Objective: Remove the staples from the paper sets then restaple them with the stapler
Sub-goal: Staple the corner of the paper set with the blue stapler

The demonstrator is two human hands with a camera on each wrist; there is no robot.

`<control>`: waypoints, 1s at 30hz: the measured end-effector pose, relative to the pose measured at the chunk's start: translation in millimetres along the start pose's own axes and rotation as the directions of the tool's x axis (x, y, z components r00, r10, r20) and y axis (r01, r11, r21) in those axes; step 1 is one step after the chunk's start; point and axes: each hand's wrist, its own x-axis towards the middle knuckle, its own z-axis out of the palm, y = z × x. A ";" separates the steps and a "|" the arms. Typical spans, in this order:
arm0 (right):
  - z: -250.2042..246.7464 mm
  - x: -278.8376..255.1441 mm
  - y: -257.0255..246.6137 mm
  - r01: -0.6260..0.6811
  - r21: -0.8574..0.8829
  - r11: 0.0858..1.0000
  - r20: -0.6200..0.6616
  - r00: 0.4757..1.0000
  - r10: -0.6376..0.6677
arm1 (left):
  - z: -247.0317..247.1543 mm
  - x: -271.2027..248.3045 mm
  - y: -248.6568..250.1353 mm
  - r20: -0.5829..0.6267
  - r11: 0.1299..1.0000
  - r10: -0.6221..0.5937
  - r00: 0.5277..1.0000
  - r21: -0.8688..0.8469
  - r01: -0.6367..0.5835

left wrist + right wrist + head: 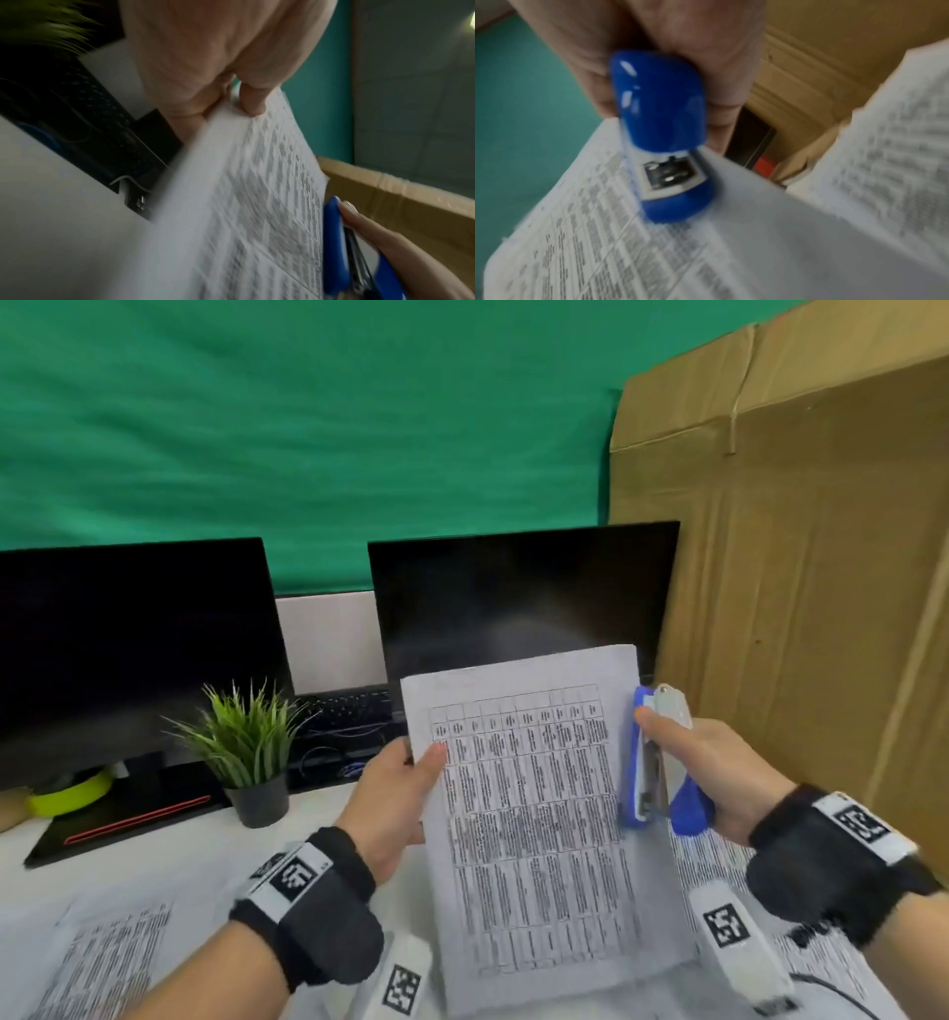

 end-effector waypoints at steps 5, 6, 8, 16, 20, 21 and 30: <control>-61.1 33.0 10.5 -0.086 -0.317 0.944 -0.443 0.894 -0.067 | 1.0 -0.4 -16.1 0.033 0.943 -0.167 0.985 0.297 0.150; -69.9 37.7 13.1 -0.126 -0.355 0.926 -0.494 0.866 -0.072 | -10.5 -0.2 -22.0 0.023 0.904 -0.175 0.984 0.400 0.151; -77.2 45.9 21.0 -0.209 -0.501 0.840 -0.549 0.827 -0.121 | -41.2 1.2 -34.7 0.016 0.763 -0.187 0.982 0.633 0.135; 35.8 46.3 37.3 0.002 -0.784 0.621 -0.001 1.000 -0.005 | -159.7 -7.4 -63.6 -0.194 0.146 -0.393 0.899 0.952 0.269; 102.9 58.6 63.6 0.082 -0.883 0.463 0.177 0.970 0.166 | -184.5 -21.8 -63.6 -0.285 0.018 -0.375 0.882 0.949 0.314; 115.8 63.0 69.9 0.105 -0.915 0.391 0.193 0.962 0.191 | -190.0 -26.7 -62.4 -0.312 0.027 -0.383 0.869 0.937 0.349; 177.1 123.6 106.6 0.137 -0.964 0.226 0.198 0.942 0.273 | -224.0 -46.2 -57.6 -0.392 0.095 -0.513 0.764 0.858 0.504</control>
